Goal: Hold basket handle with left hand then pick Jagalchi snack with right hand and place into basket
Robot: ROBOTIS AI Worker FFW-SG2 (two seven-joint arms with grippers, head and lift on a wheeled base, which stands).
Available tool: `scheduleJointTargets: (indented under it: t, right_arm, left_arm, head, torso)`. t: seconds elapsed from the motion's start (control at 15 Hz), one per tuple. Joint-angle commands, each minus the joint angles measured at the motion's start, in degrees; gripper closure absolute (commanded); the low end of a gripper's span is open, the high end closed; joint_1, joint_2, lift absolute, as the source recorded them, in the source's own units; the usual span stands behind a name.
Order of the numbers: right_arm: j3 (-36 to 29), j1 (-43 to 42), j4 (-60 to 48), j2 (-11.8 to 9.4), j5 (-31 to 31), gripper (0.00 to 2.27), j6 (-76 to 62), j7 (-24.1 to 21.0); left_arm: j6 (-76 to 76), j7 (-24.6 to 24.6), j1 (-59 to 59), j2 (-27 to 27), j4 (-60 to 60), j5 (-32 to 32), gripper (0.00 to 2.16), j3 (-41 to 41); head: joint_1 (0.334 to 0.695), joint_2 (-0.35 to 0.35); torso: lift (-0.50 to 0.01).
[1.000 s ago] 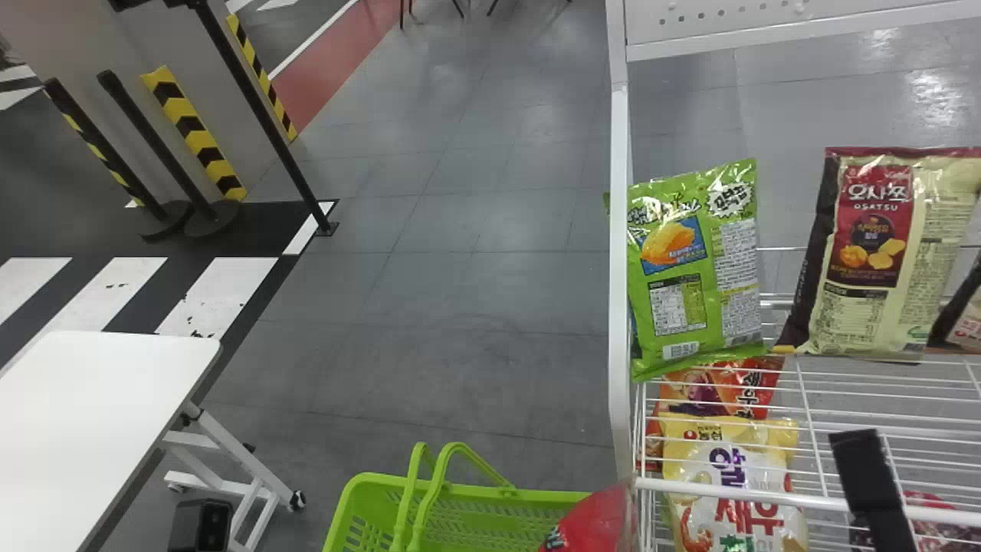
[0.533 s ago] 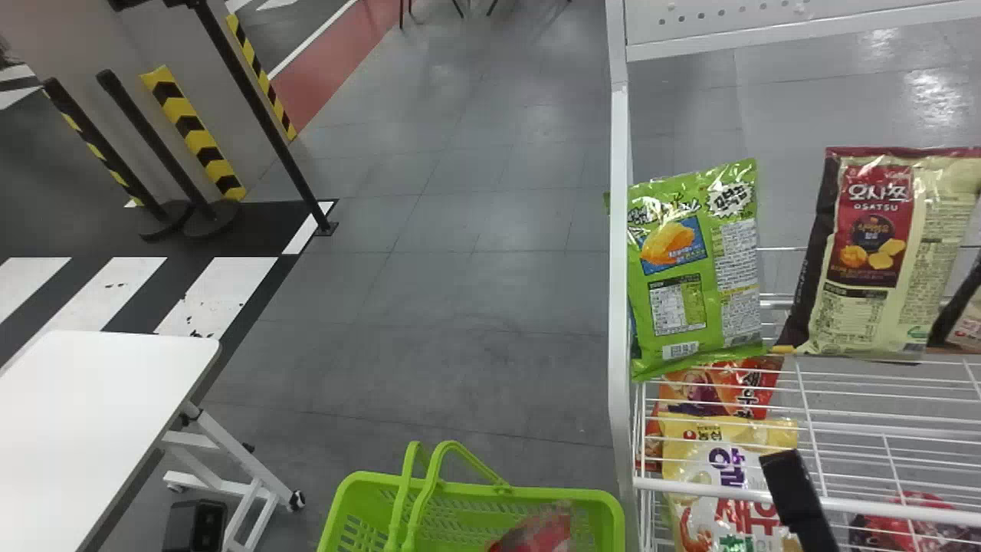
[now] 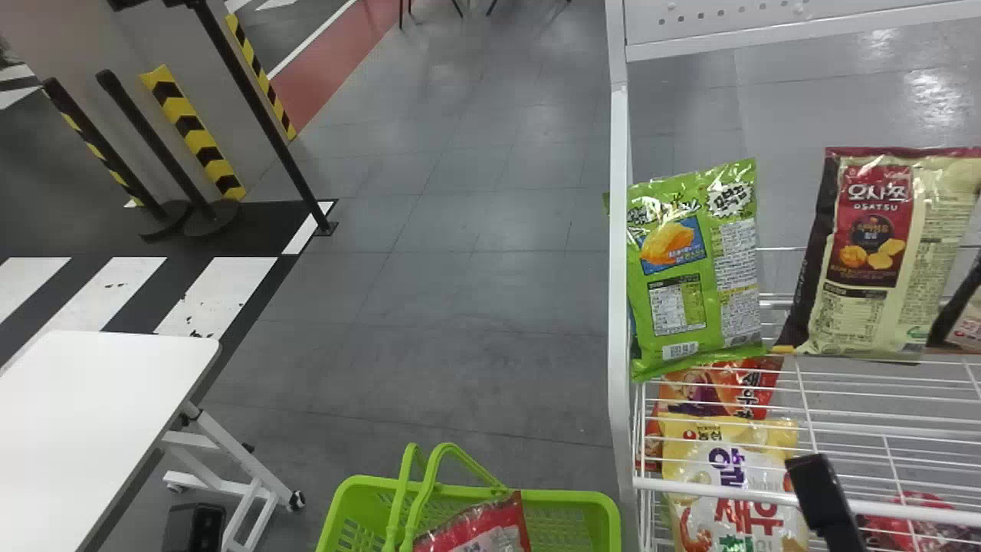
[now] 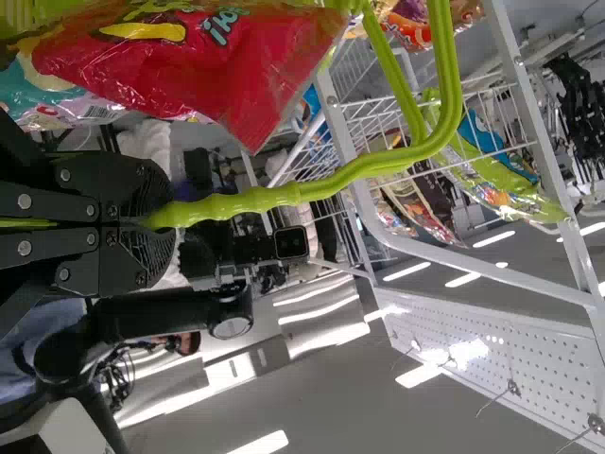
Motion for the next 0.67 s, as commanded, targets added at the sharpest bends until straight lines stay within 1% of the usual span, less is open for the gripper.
scheduleJointTargets:
  t: [0.0, 0.07, 0.2, 0.33, 0.47, 0.6]
  right_arm:
    - [-2.35, 4.10, -7.71, -0.17, 5.64, 0.05, 0.12, -0.05]
    - [-3.58, 6.38, -10.52, -0.34, 8.01, 0.05, 0.12, 0.03]
    - [-5.95, 10.43, -14.56, -0.52, 10.47, 0.06, -0.17, 0.56]
    - [-8.06, 14.21, -16.67, -0.52, 12.49, 0.06, -6.33, 1.79]
    - [-8.77, 18.16, -17.73, -0.43, 14.34, 0.06, -16.52, 3.37]
    - [-8.77, 22.38, -18.08, -0.25, 17.68, 0.06, -29.53, 3.64]
  left_arm:
    - [0.00, -0.57, -0.09, 0.03, 0.17, 0.02, 2.15, 0.03]
    - [0.00, -0.57, -0.27, 0.11, 0.35, 0.02, 2.15, 0.03]
    - [0.00, -0.57, -0.44, 0.20, 0.61, 0.02, 2.15, 0.03]
    - [0.00, -0.57, -0.71, 0.29, 0.79, -0.07, 2.15, -0.06]
    - [-0.17, -0.57, -1.06, 0.29, 1.32, -0.07, 2.15, -0.06]
    - [0.00, -0.57, -1.41, 0.20, 1.76, -0.25, 2.15, -0.15]
  head:
    - [0.695, 0.350]
    - [0.695, 0.350]
    - [0.695, 0.350]
    - [0.695, 0.350]
    - [0.695, 0.350]
    - [0.695, 0.350]
  torso:
    - [-0.009]
    - [-0.009]
    - [-0.009]
    - [-0.009]
    - [-0.009]
    - [-0.009]
